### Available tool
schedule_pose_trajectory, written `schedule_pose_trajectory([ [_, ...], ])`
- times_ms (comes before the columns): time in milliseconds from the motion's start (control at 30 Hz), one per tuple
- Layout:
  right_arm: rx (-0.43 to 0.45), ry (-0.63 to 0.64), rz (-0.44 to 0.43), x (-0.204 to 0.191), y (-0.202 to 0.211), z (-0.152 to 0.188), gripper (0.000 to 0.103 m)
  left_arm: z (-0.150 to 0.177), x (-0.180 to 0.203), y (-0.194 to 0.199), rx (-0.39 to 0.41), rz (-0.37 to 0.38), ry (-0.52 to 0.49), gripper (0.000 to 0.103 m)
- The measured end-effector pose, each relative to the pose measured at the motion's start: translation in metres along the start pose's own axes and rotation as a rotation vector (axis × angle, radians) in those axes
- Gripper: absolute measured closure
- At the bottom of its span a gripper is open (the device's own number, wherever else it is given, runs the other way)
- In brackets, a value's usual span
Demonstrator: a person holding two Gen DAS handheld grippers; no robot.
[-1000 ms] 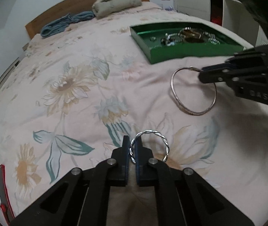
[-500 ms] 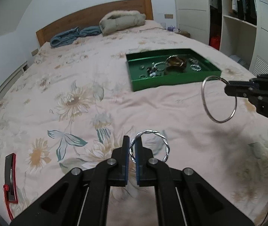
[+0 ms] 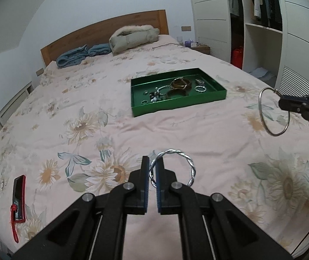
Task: Organize jewelry
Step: 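Lift the twisted ring and silver bangle and carry both over the green tray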
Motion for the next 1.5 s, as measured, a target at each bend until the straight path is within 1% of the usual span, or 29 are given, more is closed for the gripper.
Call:
schedule_pose_trajectory([
  [300,0.044,-0.048,0.052,0.035,0.044,0.016,0.097,-0.012,0.033,0.023,0.036,0.008,-0.036,0.098],
  [500,0.08,-0.069,0.077,0.052,0.068,0.019,0.097,-0.021,0.054,0.033,0.057,0.012,-0.06,0.098],
  [833,0.148,-0.097,0.095,0.072,0.095,0.007,0.097,-0.042,0.078,0.043,0.091,0.011,-0.09,0.098],
  [1033,0.197,-0.102,0.091,0.079,0.1,-0.016,0.097,-0.074,0.077,0.047,0.137,-0.022,-0.1,0.098],
  [1200,0.236,-0.089,0.08,0.081,0.095,-0.047,0.097,-0.106,0.071,0.044,0.174,-0.055,-0.105,0.098],
  [1333,0.261,-0.078,0.068,0.082,0.082,-0.077,0.097,-0.135,0.062,0.034,0.205,-0.076,-0.095,0.098],
  [1500,0.289,-0.096,0.054,0.091,0.052,-0.12,0.097,-0.17,0.044,0.003,0.218,-0.101,-0.071,0.098],
])
Point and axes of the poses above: each gripper's, at about its wrist camera, not at the fingertips, and y roughly against the way its jaws point, x to its right, z to its underside, the point moved 3 cm from there along -y, roughly the way its jaws point, and after that the axes turned 5 degrees about z, right-handed, at the moved point
